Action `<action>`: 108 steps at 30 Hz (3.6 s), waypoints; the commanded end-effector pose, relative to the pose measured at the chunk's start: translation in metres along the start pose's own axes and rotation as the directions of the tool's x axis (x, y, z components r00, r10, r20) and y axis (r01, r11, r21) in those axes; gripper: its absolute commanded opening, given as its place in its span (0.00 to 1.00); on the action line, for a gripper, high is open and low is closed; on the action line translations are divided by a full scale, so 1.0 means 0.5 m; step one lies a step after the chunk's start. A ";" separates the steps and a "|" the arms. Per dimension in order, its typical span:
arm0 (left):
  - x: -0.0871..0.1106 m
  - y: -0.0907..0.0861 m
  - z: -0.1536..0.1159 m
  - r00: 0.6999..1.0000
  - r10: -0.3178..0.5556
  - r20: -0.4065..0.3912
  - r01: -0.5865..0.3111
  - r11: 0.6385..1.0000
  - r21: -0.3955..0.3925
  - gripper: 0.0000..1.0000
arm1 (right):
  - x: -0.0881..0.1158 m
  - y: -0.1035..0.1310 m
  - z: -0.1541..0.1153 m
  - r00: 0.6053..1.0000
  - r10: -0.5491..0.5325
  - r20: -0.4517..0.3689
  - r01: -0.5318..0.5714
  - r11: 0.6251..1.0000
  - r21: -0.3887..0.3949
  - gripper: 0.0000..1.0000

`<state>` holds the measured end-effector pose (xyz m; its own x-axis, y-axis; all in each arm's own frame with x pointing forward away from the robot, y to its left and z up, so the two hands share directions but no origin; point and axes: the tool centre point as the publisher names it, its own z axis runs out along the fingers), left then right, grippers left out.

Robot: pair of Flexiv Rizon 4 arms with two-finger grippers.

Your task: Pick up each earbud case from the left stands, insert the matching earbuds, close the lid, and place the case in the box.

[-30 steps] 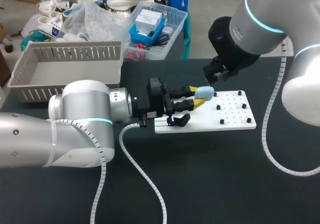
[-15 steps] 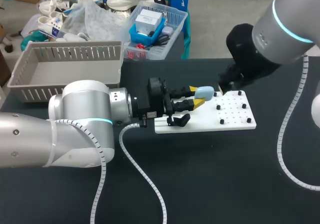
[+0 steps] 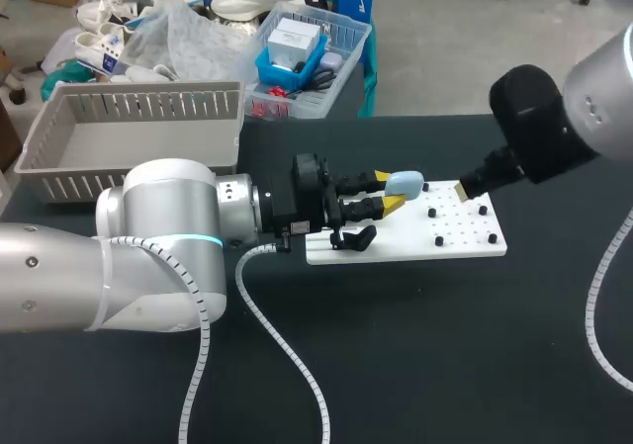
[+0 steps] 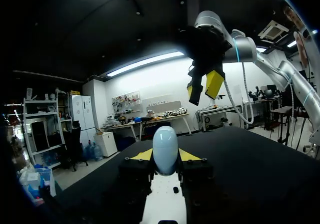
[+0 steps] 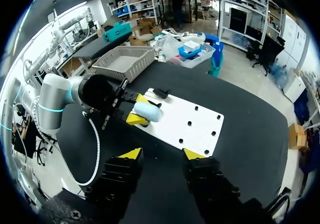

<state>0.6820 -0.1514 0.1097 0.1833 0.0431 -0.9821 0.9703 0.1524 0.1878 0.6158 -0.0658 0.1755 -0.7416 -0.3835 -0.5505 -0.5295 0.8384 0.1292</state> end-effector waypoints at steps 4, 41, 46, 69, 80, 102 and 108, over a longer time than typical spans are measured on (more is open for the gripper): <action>0.000 -0.001 0.001 1.000 0.001 0.000 -0.001 1.000 -0.004 0.00 | 0.022 -0.002 -0.001 0.994 -0.002 0.110 0.007 0.999 -0.041 0.47; 0.031 0.146 -0.283 0.997 -0.015 -0.081 -0.017 0.925 -0.381 0.00 | 0.067 0.007 -0.020 0.993 0.078 0.093 -0.075 0.997 -0.034 0.45; 0.038 0.181 -0.322 0.990 -0.005 -0.144 -0.050 0.925 -0.376 0.00 | 0.068 0.012 -0.017 0.993 0.091 0.077 -0.089 0.996 -0.020 0.45; 0.031 0.349 -0.498 0.982 -0.030 -0.189 -0.080 0.833 -0.548 0.00 | 0.072 0.006 0.011 0.981 0.191 0.030 -0.193 0.979 0.059 0.45; 0.071 0.394 -0.555 0.969 -0.118 -0.219 -0.041 0.791 -0.610 0.00 | 0.089 -0.006 0.014 0.970 0.237 0.058 -0.240 0.969 0.051 0.45; 0.169 0.454 -0.594 0.905 -0.271 -0.327 0.020 0.796 -0.605 0.00 | 0.087 -0.021 0.027 0.957 0.286 0.049 -0.289 0.954 0.079 0.45; 0.181 0.459 -0.598 0.894 -0.306 -0.326 0.051 0.794 -0.606 0.73 | 0.084 -0.021 0.029 0.956 0.290 0.048 -0.293 0.953 0.082 0.45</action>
<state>0.8707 0.1849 0.0682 -0.1798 0.3094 -0.9338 0.6886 0.7175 0.1051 0.5966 -0.0876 0.1425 -0.8497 -0.1124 -0.5151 -0.2582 0.9405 0.2208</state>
